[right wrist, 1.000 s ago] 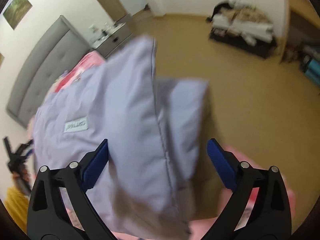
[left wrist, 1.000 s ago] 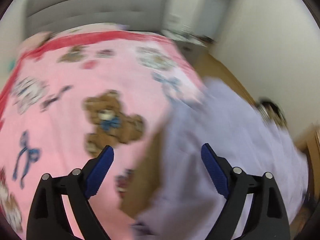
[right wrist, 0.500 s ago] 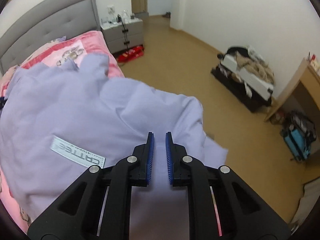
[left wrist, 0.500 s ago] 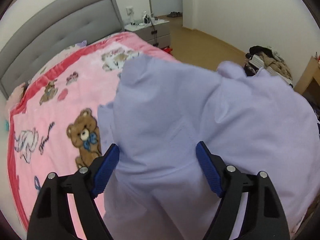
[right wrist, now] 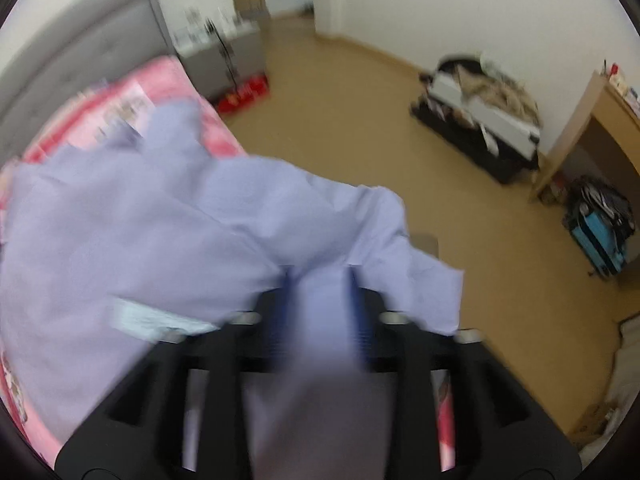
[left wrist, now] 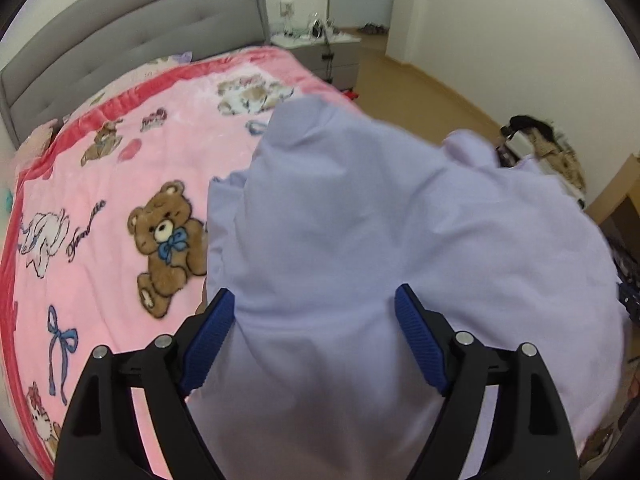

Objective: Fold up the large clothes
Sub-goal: 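Open both tools and release the folded jacket on the bed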

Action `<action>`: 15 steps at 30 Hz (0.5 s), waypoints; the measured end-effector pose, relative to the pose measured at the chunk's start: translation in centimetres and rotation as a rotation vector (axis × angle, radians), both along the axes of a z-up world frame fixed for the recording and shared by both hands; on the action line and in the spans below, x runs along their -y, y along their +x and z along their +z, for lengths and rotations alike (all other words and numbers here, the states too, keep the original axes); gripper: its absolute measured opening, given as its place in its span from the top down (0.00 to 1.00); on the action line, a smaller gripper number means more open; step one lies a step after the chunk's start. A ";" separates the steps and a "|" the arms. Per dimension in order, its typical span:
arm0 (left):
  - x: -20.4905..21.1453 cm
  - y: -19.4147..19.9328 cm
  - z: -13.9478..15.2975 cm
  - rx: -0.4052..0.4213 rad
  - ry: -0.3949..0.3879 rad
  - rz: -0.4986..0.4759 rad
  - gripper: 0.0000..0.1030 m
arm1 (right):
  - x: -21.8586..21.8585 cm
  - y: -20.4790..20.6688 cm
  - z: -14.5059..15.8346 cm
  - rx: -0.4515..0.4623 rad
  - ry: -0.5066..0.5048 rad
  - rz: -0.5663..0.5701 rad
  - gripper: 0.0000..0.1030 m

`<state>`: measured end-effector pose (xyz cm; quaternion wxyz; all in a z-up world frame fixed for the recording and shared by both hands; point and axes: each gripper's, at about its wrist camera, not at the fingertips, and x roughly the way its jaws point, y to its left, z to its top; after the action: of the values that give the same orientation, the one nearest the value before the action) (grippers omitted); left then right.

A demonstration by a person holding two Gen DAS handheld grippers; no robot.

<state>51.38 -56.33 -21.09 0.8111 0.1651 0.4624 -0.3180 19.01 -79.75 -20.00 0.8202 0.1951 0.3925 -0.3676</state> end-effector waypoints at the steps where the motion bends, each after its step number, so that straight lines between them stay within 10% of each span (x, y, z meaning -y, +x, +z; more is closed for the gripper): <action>1: -0.4 -0.8 1.0 0.015 -0.019 -0.007 0.18 | -1.1 -0.4 1.2 0.021 -0.037 0.006 0.38; 15: -5.2 -14.5 14.8 0.186 -0.210 -0.041 0.06 | -15.4 -6.7 12.1 0.118 -0.134 0.022 0.10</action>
<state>36.83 -51.15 -6.26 0.8566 0.1176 0.3458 -0.3644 12.28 -64.38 -7.93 0.8570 0.1566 0.3202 -0.3722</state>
